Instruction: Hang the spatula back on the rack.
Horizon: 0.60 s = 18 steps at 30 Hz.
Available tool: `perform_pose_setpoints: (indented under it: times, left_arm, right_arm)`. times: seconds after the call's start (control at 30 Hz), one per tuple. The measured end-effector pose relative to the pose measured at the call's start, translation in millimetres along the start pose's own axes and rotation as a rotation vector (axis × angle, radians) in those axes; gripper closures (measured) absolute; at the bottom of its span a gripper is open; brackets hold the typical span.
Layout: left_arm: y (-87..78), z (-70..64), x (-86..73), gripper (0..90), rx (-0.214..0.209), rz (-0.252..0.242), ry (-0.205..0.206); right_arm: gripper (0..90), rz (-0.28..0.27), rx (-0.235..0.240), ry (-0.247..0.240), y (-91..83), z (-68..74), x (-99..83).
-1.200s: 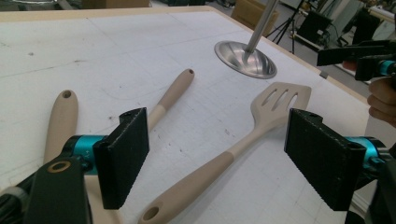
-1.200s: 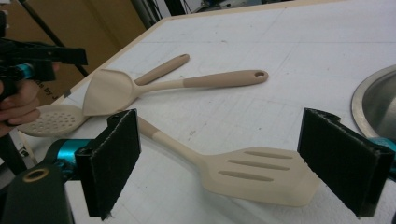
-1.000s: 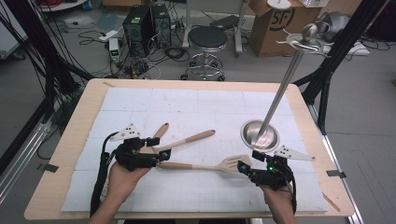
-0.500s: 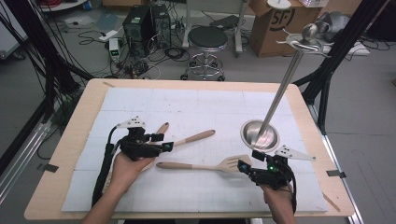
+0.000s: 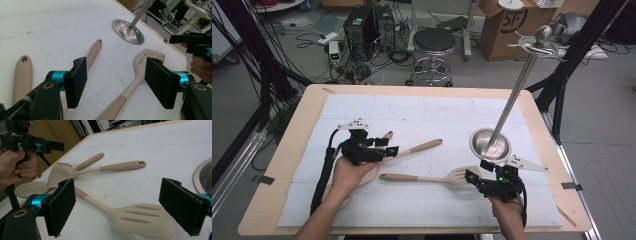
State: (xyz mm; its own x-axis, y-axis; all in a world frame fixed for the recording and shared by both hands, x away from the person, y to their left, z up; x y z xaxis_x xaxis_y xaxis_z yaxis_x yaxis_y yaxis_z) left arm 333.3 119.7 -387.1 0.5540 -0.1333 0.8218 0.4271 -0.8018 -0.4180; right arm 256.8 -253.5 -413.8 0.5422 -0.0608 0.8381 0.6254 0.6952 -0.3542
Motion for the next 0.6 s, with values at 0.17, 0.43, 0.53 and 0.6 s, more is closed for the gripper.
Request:
perform_pose_setpoints:
  times: [0.17,0.43,0.53,0.6]
  left_arm:
    - [7.7,2.7,3.5,36.4,0.026,0.052,0.033]
    - [19.2,10.1,2.8,43.1,0.028,0.156,0.026]
    - [23.5,15.4,0.9,42.3,0.035,0.186,-0.003]
    - [25.7,17.7,0.3,42.0,0.040,0.187,-0.013]
  right_arm:
    - [13.5,0.001,-0.001,0.007,0.2,-0.1,-0.1]
    - [13.9,0.000,-0.004,0.007,-0.4,-1.7,-0.3]
    - [13.9,0.001,-0.004,0.007,-0.4,-1.3,-0.3]
    - [14.0,0.002,-0.001,0.008,-0.4,-0.9,-0.1]
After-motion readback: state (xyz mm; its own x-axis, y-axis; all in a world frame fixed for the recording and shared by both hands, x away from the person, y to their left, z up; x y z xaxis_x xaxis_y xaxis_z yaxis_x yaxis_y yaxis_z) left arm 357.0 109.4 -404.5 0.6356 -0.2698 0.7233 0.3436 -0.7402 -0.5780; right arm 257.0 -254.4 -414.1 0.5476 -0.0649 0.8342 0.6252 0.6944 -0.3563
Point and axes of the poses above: each handheld gripper's, and its own axes: y roughly forward along the jaws, x roughly out of its top, z roughly to its left, the point moved 3 cm from there along y, roughly forward along the jaws, and after that the axes turned 1 degree about y, right-handed, at the moved point
